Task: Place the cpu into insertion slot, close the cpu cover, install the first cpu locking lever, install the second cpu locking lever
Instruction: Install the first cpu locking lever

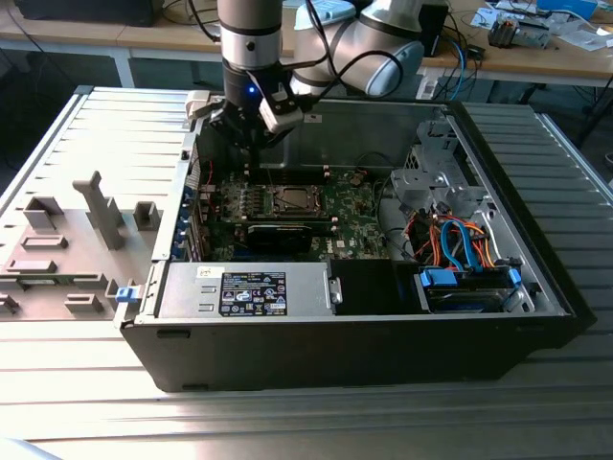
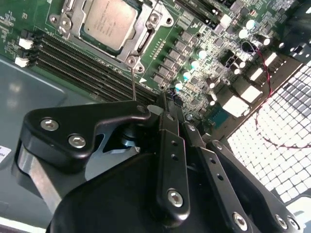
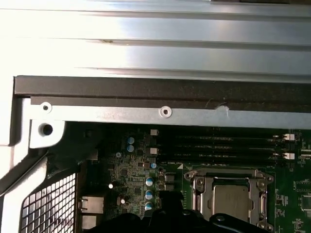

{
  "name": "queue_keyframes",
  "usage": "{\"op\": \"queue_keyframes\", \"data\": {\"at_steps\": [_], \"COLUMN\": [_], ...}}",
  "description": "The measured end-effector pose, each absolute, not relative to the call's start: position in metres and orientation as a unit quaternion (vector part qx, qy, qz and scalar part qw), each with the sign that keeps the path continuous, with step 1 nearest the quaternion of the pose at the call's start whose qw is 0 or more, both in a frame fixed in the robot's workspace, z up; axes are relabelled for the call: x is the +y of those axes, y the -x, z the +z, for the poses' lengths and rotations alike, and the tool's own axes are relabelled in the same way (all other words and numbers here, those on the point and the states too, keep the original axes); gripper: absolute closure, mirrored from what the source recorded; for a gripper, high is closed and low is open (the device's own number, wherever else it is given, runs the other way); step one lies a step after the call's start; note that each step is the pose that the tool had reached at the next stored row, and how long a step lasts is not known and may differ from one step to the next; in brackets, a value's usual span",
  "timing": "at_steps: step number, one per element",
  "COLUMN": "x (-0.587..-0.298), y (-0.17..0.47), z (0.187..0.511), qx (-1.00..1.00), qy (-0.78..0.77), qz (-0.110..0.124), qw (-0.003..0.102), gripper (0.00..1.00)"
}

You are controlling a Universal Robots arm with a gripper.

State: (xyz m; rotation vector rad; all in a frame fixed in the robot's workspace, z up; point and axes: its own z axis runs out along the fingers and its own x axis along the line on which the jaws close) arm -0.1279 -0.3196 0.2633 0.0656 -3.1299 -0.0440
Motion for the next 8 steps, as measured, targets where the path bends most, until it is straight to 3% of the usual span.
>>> {"op": "queue_keyframes", "data": {"at_steps": [8], "x": [-0.3117], "y": [0.1280], "z": [0.2631], "qx": [-0.999], "qy": [-0.021], "qz": [-0.031], "qw": [0.005], "gripper": [0.89]}}
